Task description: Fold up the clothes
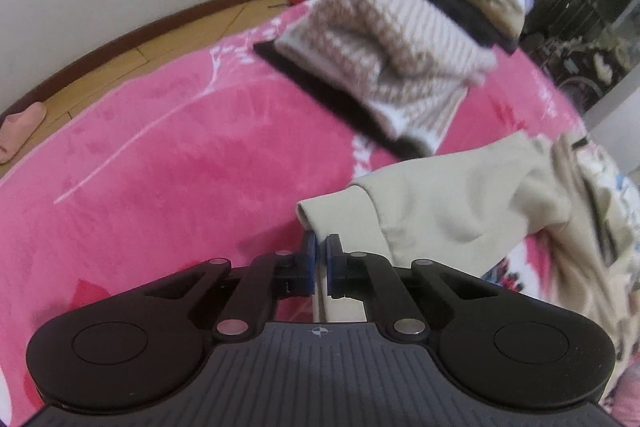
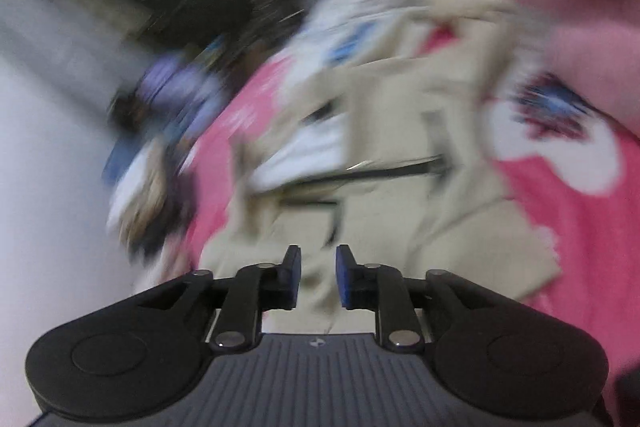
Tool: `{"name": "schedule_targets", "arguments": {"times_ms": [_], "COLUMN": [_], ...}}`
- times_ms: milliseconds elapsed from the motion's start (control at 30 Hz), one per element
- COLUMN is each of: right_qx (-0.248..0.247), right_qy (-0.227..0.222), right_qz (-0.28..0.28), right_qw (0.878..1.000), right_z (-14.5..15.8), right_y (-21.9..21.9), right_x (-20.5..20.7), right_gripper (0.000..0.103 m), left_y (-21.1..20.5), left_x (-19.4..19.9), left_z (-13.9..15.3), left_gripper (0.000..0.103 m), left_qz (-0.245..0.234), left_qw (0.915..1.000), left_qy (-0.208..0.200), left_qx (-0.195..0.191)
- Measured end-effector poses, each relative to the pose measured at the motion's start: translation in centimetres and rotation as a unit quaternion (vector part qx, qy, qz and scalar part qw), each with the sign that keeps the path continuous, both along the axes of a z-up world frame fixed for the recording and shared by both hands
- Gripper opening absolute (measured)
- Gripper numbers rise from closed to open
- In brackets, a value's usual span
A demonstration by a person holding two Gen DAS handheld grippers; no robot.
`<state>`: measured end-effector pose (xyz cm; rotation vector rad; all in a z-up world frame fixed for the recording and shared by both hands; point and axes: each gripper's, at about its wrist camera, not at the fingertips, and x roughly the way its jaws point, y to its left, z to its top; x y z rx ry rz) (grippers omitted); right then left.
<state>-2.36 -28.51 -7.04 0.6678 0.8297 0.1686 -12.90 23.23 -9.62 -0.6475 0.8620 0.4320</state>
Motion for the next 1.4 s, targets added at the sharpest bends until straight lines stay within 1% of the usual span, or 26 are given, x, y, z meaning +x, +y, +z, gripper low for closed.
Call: {"name": "schedule_targets", "arguments": {"times_ms": [33, 67, 100, 133, 167, 233, 300, 333, 400, 467, 533, 667, 733, 767, 833, 867, 933, 1000, 1067, 1133, 1167, 1200, 1233, 1267, 1333, 1400], "right_qx": [-0.018, -0.04, -0.06, -0.08, -0.1, -0.127, -0.137, -0.135, -0.129, -0.126, -0.116, -0.111, -0.107, -0.106, -0.11, -0.112, -0.125, -0.135, -0.142, -0.143, -0.144, -0.145, -0.144, -0.142, -0.135, -0.127], "right_qy": [-0.009, -0.02, -0.033, -0.047, -0.06, -0.098, -0.132, -0.142, -0.16, -0.175, -0.178, -0.166, -0.154, -0.15, -0.141, -0.136, -0.123, -0.096, -0.067, -0.039, -0.025, -0.011, -0.002, 0.005, 0.018, 0.032], "right_qz": [0.047, 0.097, 0.146, 0.196, 0.244, 0.322, 0.357, 0.368, 0.389, 0.392, 0.389, 0.363, 0.349, 0.343, 0.335, 0.331, 0.324, 0.32, 0.318, 0.317, 0.316, 0.315, 0.317, 0.318, 0.319, 0.316], "right_qw": [0.999, 0.994, 0.987, 0.976, 0.963, 0.933, 0.915, 0.909, 0.898, 0.894, 0.897, 0.91, 0.918, 0.921, 0.925, 0.927, 0.93, 0.933, 0.935, 0.937, 0.937, 0.938, 0.938, 0.938, 0.938, 0.94], "right_z": [0.3, 0.6, 0.8, 1.1, 1.3, 1.9, 2.5, 2.7, 3.1, 3.6, 3.9, 3.6, 3.4, 3.0, 2.1, 1.7, 0.4, -1.4, -3.1, -4.5, -5.2, -6.0, -6.5, -6.8, -7.2, -7.4], "right_y": [2.3, 4.8, 7.4, 10.0, 12.6, 17.3, 20.6, 21.8, 24.1, 25.2, 25.5, 24.8, 24.4, 24.2, 23.4, 23.0, 22.4, 21.8, 21.2, 20.4, 20.0, 19.6, 19.3, 19.1, 18.7, 18.1], "right_x": [0.1, 0.2, 0.0, -0.2, -0.5, -1.6, -2.4, -2.6, -2.7, -2.6, -1.9, 0.5, 2.0, 2.7, 3.7, 4.2, 5.2, 6.2, 7.1, 7.9, 8.3, 8.7, 9.1, 9.5, 10.4, 11.3], "right_gripper": [0.023, 0.025, 0.03, 0.032, 0.033, 0.042, 0.046, 0.05, 0.053, 0.054, 0.054, 0.054, 0.054, 0.054, 0.054, 0.054, 0.054, 0.054, 0.054, 0.054, 0.054, 0.054, 0.054, 0.054, 0.054, 0.054], "left_y": [0.3, 0.7, 0.9, 1.1, 1.2, 1.2, 1.0, 1.0, 1.1, 1.4, 2.2, 4.1, 5.4, 6.1, 7.6, 8.5, 10.9, 13.3, 15.5, 16.8, 17.2, 17.5, 17.8, 18.6, 20.0, 20.8], "left_x": [-0.1, 0.0, 0.1, 0.2, 0.5, 1.4, 2.6, 3.2, 4.8, 6.9, 9.3, 14.2, 16.3, 17.4, 19.7, 20.8, 22.8, 24.3, 25.0, 24.9, 24.6, 24.4, 24.3, 24.2, 23.5, 22.4], "left_z": [0.5, 1.1, 2.1, 3.3, 4.6, 7.4, 10.0, 11.3, 13.5, 15.6, 17.7, 21.8, 23.1, 23.2, 22.4, 21.4, 18.1, 14.1, 10.2, 6.9, 5.7, 4.5, 3.5, 2.8, 1.8, 2.0], "left_gripper": [0.002, 0.002, 0.002, 0.002, 0.002, 0.002, 0.002, 0.002, 0.002, 0.002, 0.002, 0.002, 0.002, 0.002, 0.002, 0.002, 0.002, 0.002, 0.002, 0.002, 0.0, 0.0, 0.0, 0.0, 0.001, 0.002], "left_qz": [0.004, 0.008, 0.009, 0.007, 0.001, -0.015, -0.034, -0.043, -0.06, -0.078, -0.092, -0.115, -0.121, -0.122, -0.122, -0.12, -0.107, -0.088, -0.073, -0.064, -0.06, -0.056, -0.053, -0.054, -0.045, -0.03], "left_qw": [0.9999, 0.9998, 0.9994, 0.9988, 0.998, 0.9953, 0.9915, 0.9894, 0.9853, 0.9803, 0.9753, 0.9646, 0.9618, 0.9614, 0.9606, 0.9605, 0.9651, 0.9716, 0.9767, 0.9774, 0.9769, 0.9741, 0.97, 0.9691, 0.972, 0.9731], "left_qy": [-0.008, -0.019, -0.033, -0.048, -0.064, -0.094, -0.12, -0.131, -0.148, -0.163, -0.173, -0.191, -0.19, -0.183, -0.158, -0.14, -0.094, -0.038, 0.012, 0.051, 0.066, 0.085, 0.106, 0.121, 0.141, 0.145], "left_qx": [-0.005, -0.009, -0.008, -0.003, 0.004, 0.018, 0.036, 0.044, 0.061, 0.081, 0.102, 0.141, 0.156, 0.166, 0.194, 0.209, 0.22, 0.216, 0.201, 0.195, 0.194, 0.202, 0.212, 0.208, 0.183, 0.177]}}
